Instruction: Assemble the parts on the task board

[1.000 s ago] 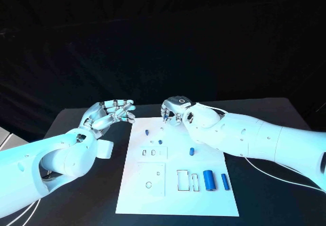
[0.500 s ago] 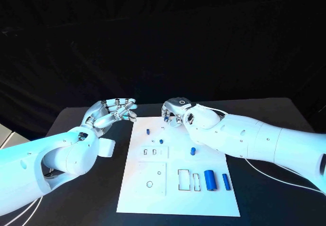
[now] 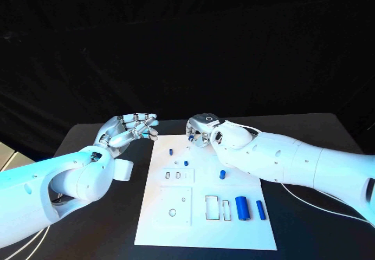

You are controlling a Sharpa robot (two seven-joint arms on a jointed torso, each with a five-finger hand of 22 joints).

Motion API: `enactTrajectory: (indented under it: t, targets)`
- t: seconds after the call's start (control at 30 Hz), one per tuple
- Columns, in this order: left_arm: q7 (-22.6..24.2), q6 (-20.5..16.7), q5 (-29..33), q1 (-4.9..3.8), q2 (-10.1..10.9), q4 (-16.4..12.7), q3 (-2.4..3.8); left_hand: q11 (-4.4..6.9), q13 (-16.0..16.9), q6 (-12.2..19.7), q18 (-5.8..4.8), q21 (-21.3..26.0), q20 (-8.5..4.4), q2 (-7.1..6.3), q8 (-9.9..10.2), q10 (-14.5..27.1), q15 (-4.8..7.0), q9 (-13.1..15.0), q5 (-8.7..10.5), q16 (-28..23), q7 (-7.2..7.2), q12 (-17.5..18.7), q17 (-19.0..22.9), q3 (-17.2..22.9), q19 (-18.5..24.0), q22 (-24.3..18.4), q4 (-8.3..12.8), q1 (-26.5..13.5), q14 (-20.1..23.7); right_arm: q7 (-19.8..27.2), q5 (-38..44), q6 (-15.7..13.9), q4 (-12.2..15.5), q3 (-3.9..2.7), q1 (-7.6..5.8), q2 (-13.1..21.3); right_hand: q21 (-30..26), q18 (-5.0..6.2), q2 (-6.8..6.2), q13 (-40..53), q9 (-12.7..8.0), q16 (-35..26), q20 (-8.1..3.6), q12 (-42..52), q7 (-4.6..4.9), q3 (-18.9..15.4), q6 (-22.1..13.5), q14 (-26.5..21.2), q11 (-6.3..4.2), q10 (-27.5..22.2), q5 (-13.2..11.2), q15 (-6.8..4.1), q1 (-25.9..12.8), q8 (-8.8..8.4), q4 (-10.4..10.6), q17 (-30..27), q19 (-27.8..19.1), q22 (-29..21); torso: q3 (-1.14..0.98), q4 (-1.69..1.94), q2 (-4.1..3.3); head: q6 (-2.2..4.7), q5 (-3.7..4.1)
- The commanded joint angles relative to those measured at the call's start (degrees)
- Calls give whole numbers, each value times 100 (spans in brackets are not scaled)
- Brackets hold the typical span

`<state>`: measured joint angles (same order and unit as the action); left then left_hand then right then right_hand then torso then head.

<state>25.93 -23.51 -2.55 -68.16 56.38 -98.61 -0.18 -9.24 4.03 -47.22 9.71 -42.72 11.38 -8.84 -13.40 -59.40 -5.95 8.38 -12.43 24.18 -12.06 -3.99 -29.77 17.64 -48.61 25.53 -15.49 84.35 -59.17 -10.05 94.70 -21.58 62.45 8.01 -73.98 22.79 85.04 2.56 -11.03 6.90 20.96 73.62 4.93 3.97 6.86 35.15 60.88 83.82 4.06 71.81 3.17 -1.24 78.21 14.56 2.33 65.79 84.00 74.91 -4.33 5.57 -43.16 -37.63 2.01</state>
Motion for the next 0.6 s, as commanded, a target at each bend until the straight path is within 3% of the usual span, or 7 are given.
enactTrajectory:
  t: [0.03, 0.3, 0.6]
  targets:
    - [37, 75, 12, -11, -3, -15, 6, -20, -9, -20, 57, -30, 7, 12, 21, 37, 0, -5, 28, 19, -50, 21, -9, 34, 42, 7, -5, 50, 57, 17, 30, 113, -24, 14, 19, -15, -37, -64, -23, 180, 2, 3, 25, -24, 15, 9, -51, 149, -57, 26, 18, 31, -35, -20, -20, -13, 68, 746, 0, 4, -3, -6, -4]
    - [37, 78, 12, -12, -9, -2, 5, -20, -9, -20, 57, -30, 7, 12, 21, 37, 0, -5, 28, 19, -50, 21, -9, 34, 42, 7, -5, 50, 57, -19, 31, 150, -67, 20, 30, -55, -91, -46, -67, 172, 6, -40, 46, -40, 38, 33, -128, 126, -28, -65, 19, 56, -94, -54, -14, -82, 15, 678, 2, -13, -3, -13, -19]
    - [46, 80, 13, -12, -13, 4, 5, -20, -9, -20, 57, -30, 7, 12, 21, 37, 0, -5, 28, 19, -50, 21, -9, 34, 42, 7, -5, 50, 57, -88, 36, 149, -118, 32, 32, -92, -303, 21, -323, 85, -17, -108, 148, -50, 152, 80, -430, 84, 110, -523, 18, 170, -273, -223, 34, -217, -180, 424, 2, -5, -5, -8, -10]
